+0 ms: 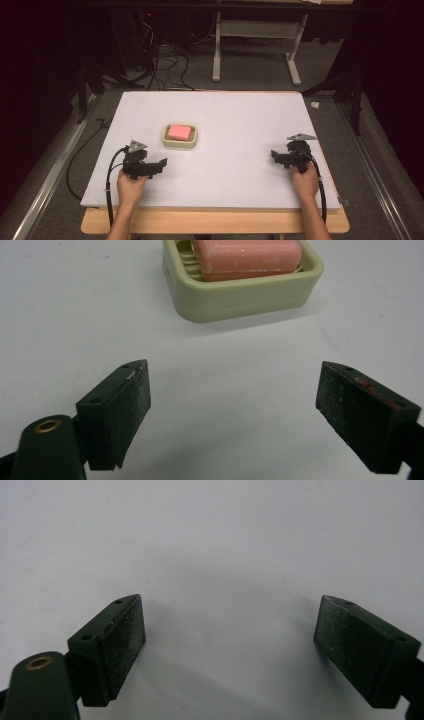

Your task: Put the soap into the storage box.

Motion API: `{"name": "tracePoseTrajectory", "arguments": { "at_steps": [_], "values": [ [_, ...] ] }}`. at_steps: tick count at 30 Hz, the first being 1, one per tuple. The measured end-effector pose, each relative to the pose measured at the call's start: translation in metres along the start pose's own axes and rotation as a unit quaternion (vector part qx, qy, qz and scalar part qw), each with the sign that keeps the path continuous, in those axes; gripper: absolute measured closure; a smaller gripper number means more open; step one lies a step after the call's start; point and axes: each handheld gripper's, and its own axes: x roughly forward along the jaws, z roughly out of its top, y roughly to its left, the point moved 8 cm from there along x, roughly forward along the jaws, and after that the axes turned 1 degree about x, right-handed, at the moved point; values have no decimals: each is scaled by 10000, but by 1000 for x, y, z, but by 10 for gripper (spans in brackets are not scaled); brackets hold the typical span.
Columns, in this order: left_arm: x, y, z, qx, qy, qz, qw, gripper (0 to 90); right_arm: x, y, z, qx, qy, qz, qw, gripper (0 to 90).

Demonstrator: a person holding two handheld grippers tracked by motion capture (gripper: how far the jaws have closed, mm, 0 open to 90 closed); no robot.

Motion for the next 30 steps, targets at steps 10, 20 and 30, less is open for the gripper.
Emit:
{"name": "tracePoseTrajectory", "arguments": {
  "at_steps": [10, 20, 30],
  "values": [
    [14, 1, -1, -32, 43, 63, 10000, 151, 0, 0, 0, 7, 0, 2, 10000, 136],
    [25, 2, -4, 17, 79, 204, 9998, 151, 0, 0, 0, 5, -3, -1, 10000, 136],
    [33, 1, -6, 55, 88, 346, 9993, 151, 0, 0, 0, 10, 1, 1, 10000, 135]
  ]
}}
